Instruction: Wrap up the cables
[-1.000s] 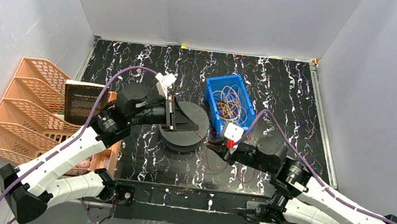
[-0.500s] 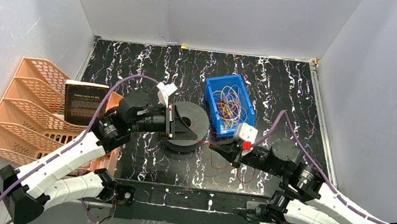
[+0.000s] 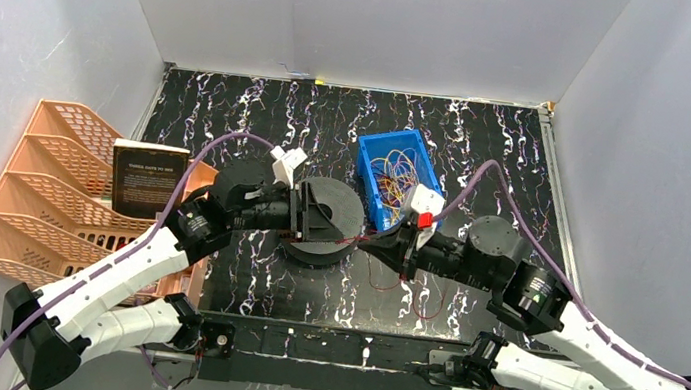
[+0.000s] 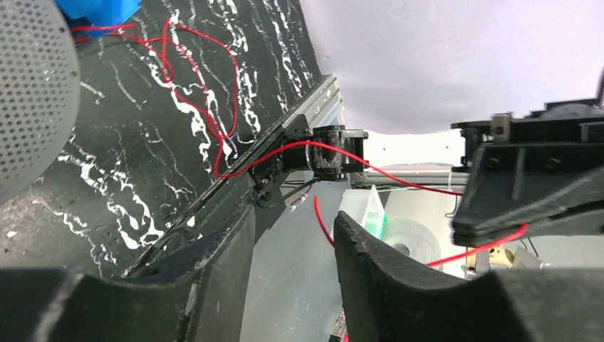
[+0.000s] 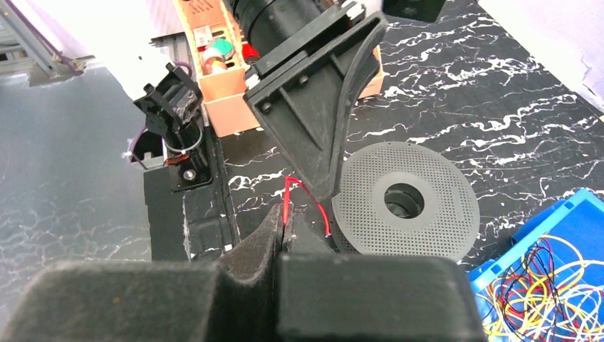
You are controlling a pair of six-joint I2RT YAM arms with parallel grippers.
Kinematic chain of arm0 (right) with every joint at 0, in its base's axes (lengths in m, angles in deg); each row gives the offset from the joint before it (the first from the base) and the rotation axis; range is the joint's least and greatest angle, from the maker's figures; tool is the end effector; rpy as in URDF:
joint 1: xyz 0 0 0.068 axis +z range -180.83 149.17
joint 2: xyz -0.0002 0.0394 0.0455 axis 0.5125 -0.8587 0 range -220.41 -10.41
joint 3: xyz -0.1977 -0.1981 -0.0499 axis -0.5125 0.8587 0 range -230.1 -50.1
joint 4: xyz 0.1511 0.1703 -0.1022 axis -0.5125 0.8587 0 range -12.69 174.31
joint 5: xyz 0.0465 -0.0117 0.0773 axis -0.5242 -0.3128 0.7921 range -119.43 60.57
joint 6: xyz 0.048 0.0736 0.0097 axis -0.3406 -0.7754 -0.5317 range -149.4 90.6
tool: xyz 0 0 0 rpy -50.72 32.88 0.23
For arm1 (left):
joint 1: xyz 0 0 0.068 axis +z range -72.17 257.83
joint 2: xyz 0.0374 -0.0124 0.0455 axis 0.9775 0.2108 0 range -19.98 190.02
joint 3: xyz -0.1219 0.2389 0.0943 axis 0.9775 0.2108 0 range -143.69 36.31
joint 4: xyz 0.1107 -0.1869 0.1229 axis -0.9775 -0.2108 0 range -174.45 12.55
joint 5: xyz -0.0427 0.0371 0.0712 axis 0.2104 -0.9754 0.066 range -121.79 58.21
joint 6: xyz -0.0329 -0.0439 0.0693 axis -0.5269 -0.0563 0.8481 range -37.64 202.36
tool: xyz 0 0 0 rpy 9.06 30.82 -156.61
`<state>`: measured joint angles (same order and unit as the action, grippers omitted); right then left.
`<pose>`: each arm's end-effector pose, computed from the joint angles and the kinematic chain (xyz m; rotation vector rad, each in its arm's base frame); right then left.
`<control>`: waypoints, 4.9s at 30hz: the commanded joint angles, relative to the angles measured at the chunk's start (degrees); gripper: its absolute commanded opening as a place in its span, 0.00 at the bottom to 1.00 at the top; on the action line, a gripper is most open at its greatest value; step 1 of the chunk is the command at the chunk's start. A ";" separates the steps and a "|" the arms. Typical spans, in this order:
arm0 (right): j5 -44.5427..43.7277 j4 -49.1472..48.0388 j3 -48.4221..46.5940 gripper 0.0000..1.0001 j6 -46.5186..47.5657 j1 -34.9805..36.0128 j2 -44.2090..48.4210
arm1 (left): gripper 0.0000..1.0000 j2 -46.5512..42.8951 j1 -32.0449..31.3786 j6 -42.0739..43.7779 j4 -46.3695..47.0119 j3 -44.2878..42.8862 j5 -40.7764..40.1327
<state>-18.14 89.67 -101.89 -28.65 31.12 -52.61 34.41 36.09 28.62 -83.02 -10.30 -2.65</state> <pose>0.0737 0.1711 0.3893 -1.0223 1.3702 0.9704 0.1510 -0.1860 0.3329 0.2057 2.0922 -1.5647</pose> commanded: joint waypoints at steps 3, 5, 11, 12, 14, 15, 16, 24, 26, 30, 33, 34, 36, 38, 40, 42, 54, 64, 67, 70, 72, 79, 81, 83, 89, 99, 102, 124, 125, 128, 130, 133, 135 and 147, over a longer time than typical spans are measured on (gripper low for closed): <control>-7.12 5.97 -6.17 0.00 -2.94 0.01 -4.22 | 0.59 -0.44 0.26 5.82 -8.12 -4.44 -5.00; -10.54 8.68 -7.24 0.00 -3.86 0.01 -5.70 | 0.63 -0.62 0.25 8.17 -11.95 -6.65 -7.65; -19.09 14.35 -9.43 0.00 -6.48 0.01 -8.19 | 0.73 -2.23 0.30 14.50 -23.33 -11.90 -18.16; -20.23 14.94 -9.61 0.00 -6.95 0.01 -8.29 | 0.74 -2.39 0.30 15.37 -24.69 -12.46 -19.79; -22.34 16.21 -9.84 0.00 -7.81 0.01 -8.30 | 0.75 -2.54 0.25 16.90 -27.44 -13.43 -23.00; -23.13 16.73 -9.89 0.00 -8.25 0.01 -8.26 | 0.76 -2.50 0.30 17.81 -28.69 -13.83 -24.47; -23.93 17.34 -10.03 0.00 -8.76 0.01 -8.23 | 0.76 -2.41 0.30 18.55 -29.72 -14.33 -25.83; -33.05 22.46 -10.60 0.00 -14.74 0.01 -6.75 | 0.77 1.93 0.04 26.80 -36.48 -17.98 -28.49; -36.13 23.62 -10.07 0.00 -16.67 -0.06 -6.57 | 0.77 3.15 -1.05 27.43 -37.72 -17.64 -29.55; -41.10 26.68 -9.41 0.00 -20.58 -0.42 -7.66 | 0.79 4.45 -4.95 27.78 -38.03 -15.62 -34.31; -41.78 27.33 -8.44 0.00 -21.91 -2.37 -8.55 | 0.82 6.42 -7.49 28.72 -38.33 -15.09 -37.84; -41.32 27.36 -8.03 0.00 -22.08 -3.66 -8.86 | 0.83 7.26 -8.47 29.12 -38.38 -15.12 -39.16; -38.19 26.97 -7.07 0.00 -21.86 -8.92 -9.45 | 0.84 9.39 -11.28 30.15 -38.31 -14.82 -42.00; -31.45 25.64 -6.24 0.00 -20.76 -15.41 -9.88 | 0.85 11.89 -13.28 31.27 -38.27 -14.51 -44.71; -24.37 24.29 -5.49 0.00 -19.94 -21.71 -10.37 | 0.86 14.46 -15.34 31.99 -38.21 -14.96 -47.03; -19.16 23.02 -4.53 0.00 -19.75 -26.32 -10.77 | 0.87 17.05 -18.11 32.81 -37.76 -15.74 -50.60; -2.81 15.23 4.40 0.00 -21.39 -39.33 -10.63 | 0.98 35.37 -29.14 38.24 -37.25 -21.19 -74.21; 0.35 15.41 5.71 0.00 -21.17 -42.79 -8.50 | 0.98 47.26 -31.25 48.17 -27.62 -23.05 -80.33; 1.49 15.15 5.95 0.00 -21.15 -42.84 -8.60 | 0.97 50.13 -31.26 48.09 -26.93 -24.08 -84.17; 2.23 14.73 5.92 0.00 -21.24 -42.93 -8.78 | 0.93 53.45 -31.24 47.91 -26.78 -24.49 -88.21; 2.33 14.74 5.79 0.00 -21.24 -42.88 -8.70 | 0.91 55.17 -31.23 47.77 -26.63 -24.49 -90.42; 2.16 14.71 6.26 0.00 -21.15 -42.97 -7.74 | 0.74 56.47 -31.23 49.60 -22.00 -22.49 -95.05; 2.37 14.71 6.35 0.00 -21.24 -42.97 -7.41 | 0.60 56.18 -31.19 49.89 -20.42 -22.07 -96.50; 2.59 14.80 6.28 0.00 -21.24 -42.97 -7.16 | 0.42 56.33 -31.16 51.01 -18.65 -21.25 -97.75; 3.87 15.01 4.65 0.00 -21.28 -42.97 -6.55 | 0.01 46.62 -31.20 52.83 -19.10 -22.54 -102.56; 7.43 15.48 -1.50 0.00 -19.12 -42.97 -7.02 | 0.00 36.15 -31.16 53.67 -23.44 -24.35 -102.85; 10.68 15.59 -3.88 0.00 -17.39 -42.97 -7.95 | 0.00 33.74 -30.92 52.19 -26.41 -25.86 -101.58; 22.59 23.91 -22.53 0.00 0.88 -25.95 -21.57 | 0.00 22.40 -14.48 30.91 -37.41 -26.79 -54.59; 22.25 24.71 -23.52 0.00 1.79 -25.08 -22.59 | 0.00 22.24 -14.40 29.94 -37.23 -26.19 -54.06; 22.63 26.40 -25.63 0.00 4.72 -24.23 -24.68 | 0.00 21.16 -14.26 28.25 -35.88 -23.98 -52.36; 22.78 28.43 -26.86 0.00 6.59 -24.03 -25.89 | 0.00 20.39 -14.26 28.04 -34.97 -22.34 -51.69; 24.24 31.32 -28.36 0.00 8.68 -23.50 -27.60 | 0.00 19.78 -13.94 28.09 -33.91 -20.17 -50.24; 25.38 32.63 -28.72 0.00 9.50 -23.22 -28.29 | 0.00 19.56 -13.82 28.01 -33.30 -19.38 -49.22; 31.41 28.72 -25.98 0.00 1.83 -23.06 -28.79 | 0.17 16.84 -13.68 29.89 -30.17 -17.01 -47.21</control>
<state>10.45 122.32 -127.77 -21.76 7.87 -81.83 54.02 22.26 57.62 -114.38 -27.83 -51.02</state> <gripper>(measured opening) 0.021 0.117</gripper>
